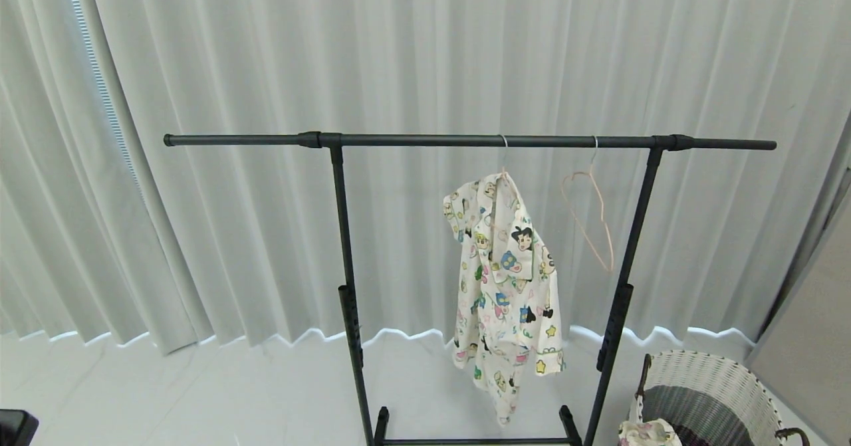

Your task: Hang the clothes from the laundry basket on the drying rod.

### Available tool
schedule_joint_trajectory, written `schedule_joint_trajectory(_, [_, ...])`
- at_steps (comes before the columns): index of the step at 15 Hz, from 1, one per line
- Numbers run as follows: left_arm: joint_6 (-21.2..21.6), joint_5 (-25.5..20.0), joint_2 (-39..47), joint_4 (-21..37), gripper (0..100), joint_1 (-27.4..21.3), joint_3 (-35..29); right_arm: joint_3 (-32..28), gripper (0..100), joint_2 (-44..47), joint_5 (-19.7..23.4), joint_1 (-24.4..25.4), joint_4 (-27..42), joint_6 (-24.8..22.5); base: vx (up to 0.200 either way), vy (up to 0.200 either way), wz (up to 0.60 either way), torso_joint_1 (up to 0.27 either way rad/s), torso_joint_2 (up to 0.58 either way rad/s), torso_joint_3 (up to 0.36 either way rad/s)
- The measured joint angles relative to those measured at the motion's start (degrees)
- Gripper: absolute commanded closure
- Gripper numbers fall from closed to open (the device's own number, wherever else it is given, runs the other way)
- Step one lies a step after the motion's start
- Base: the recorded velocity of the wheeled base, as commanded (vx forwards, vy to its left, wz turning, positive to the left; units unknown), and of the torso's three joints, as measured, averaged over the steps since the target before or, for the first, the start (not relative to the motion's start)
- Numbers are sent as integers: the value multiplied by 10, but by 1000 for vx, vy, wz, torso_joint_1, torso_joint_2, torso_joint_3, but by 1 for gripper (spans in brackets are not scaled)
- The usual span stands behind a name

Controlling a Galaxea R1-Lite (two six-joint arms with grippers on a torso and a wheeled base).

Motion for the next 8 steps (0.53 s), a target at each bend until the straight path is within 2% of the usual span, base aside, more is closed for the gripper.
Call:
schedule_joint_trajectory(1, [-3, 0, -32, 35, 0, 2, 2, 19, 0, -24, 0, -11, 3, 0, 0, 0, 0, 0, 0, 0])
schedule_joint_trajectory(3, [-6, -1, -101, 87, 0, 3, 3, 34, 0, -70, 3, -28, 57, 5, 0, 0, 0, 0, 0, 0])
schedule_joint_trajectory(5, [-10, -3, -155, 104, 0, 4, 3, 38, 0, -110, 8, -36, 93, 37, 0, 0, 0, 0, 0, 0])
schedule_joint_trajectory(7, [-45, -2, -183, 106, 0, 4, 3, 39, 0, -135, 8, -39, 102, 83, 0, 0, 0, 0, 0, 0])
schedule_joint_trajectory(8, [-55, -1, -191, 106, 0, 4, 3, 40, 0, -143, 7, -39, 103, 90, 0, 0, 0, 0, 0, 0])
